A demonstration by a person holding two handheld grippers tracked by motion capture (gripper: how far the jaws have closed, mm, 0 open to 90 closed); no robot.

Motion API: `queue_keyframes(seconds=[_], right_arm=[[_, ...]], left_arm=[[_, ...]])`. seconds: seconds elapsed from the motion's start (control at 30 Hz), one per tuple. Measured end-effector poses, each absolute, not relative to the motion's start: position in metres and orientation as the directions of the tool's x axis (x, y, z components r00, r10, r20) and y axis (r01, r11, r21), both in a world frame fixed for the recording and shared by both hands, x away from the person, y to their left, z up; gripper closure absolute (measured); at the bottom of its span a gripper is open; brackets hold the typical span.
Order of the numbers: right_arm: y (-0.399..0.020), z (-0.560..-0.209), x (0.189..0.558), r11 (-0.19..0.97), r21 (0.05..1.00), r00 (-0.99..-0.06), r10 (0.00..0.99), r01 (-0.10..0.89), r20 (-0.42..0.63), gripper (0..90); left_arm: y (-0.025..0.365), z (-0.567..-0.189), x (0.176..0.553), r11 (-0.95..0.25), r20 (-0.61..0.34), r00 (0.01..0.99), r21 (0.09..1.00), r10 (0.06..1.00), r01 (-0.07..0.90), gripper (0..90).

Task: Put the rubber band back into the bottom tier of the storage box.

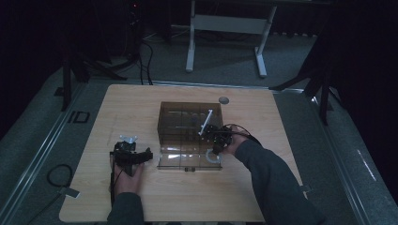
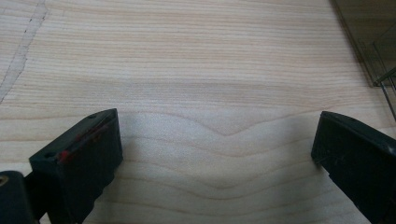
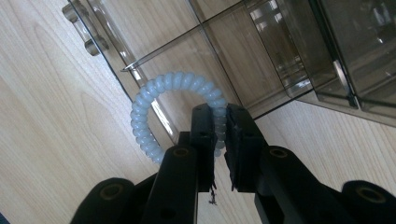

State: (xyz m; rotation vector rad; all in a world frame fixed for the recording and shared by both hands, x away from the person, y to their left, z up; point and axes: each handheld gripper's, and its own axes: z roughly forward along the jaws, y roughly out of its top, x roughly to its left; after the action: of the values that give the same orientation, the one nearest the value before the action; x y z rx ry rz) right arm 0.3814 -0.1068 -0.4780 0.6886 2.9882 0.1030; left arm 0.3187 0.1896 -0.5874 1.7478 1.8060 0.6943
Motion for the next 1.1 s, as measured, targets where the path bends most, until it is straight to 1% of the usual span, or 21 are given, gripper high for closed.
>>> queue_keyframes(seconds=[0.87,1.1], right_arm=[[-0.095,-0.489,0.380,0.910,0.059,-0.905,0.415,0.411,-0.089,81.7],[-0.095,-0.495,0.382,0.905,0.060,-0.902,0.425,0.421,-0.079,81.7]], left_arm=[[0.190,-0.587,0.319,0.032,-0.021,-0.025,0.685,0.999,0.728,1.9],[0.190,-0.587,0.319,0.034,-0.022,-0.026,0.685,0.999,0.728,1.9]])
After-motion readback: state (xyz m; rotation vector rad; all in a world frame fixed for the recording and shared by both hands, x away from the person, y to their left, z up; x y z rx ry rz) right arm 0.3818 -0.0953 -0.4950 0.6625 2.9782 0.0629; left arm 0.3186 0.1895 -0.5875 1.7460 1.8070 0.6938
